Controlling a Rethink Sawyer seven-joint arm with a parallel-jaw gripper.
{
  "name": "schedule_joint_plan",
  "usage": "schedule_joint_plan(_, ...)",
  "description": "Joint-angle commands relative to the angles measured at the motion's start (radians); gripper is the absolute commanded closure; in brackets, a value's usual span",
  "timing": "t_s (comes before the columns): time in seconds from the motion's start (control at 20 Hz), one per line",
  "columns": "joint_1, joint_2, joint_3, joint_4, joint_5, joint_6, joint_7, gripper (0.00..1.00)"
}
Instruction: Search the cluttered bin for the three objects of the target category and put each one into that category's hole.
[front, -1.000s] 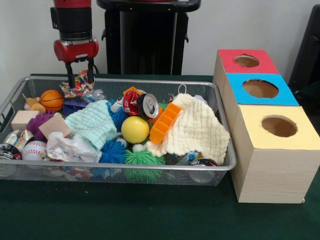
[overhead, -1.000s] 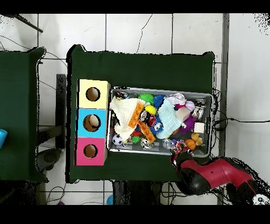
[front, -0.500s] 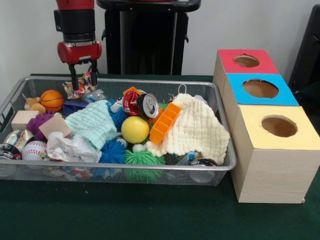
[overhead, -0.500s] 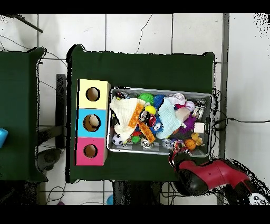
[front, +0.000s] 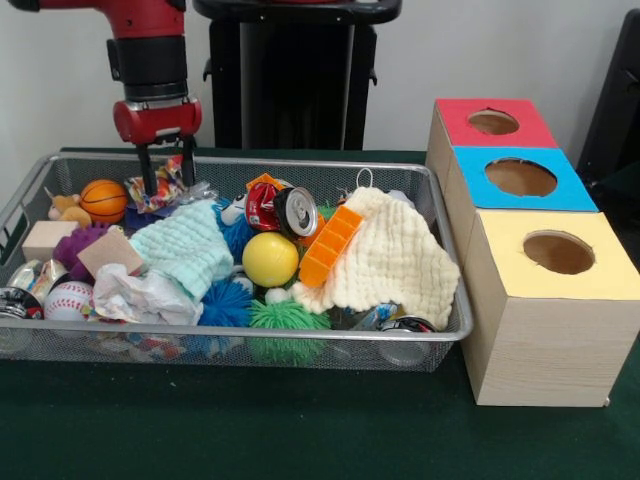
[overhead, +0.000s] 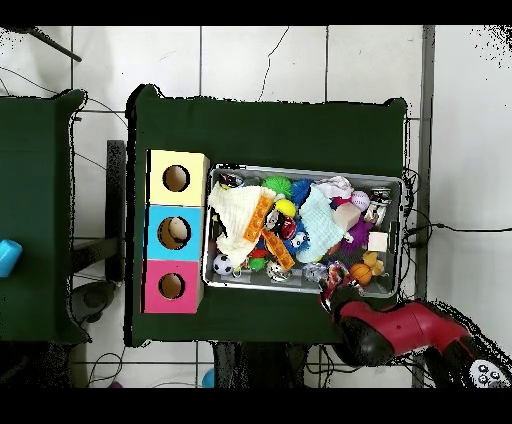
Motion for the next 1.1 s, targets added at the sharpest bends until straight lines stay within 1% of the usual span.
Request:
schedule_joint_plan(0.05, 0.025, 0.112, -0.081, -0.115, -0.083, 0.017, 0.050, 0.00)
schedule_joint_plan(0.25, 0.036, 0.127, -0.101, -0.134, -0.086, 0.006, 0.043, 0.00)
schedule_joint_plan(0.35, 0.055, 0.124, -0.119, -0.141, -0.084, 0.010, 0.047, 0.00)
schedule_joint_plan(0.4, 0.047, 0.126, -0.115, -0.138, -0.076, 0.004, 0.035, 1.00)
schedule_joint_plan(0.55, 0.049, 0.113, -0.112, -0.128, -0.049, 0.041, 0.021, 1.00)
schedule_joint_plan(0.7, 0.033, 0.070, -0.085, -0.086, -0.008, 0.063, -0.003, 1.00)
schedule_joint_plan(0.8, 0.030, 0.028, -0.068, -0.051, 0.024, 0.082, -0.006, 1.00)
schedule_joint_plan(0.95, 0.012, -0.075, -0.018, 0.030, 0.108, 0.137, -0.042, 1.00)
schedule_joint_plan(1.1, -0.017, -0.203, 0.045, 0.121, 0.216, 0.192, -0.088, 1.00)
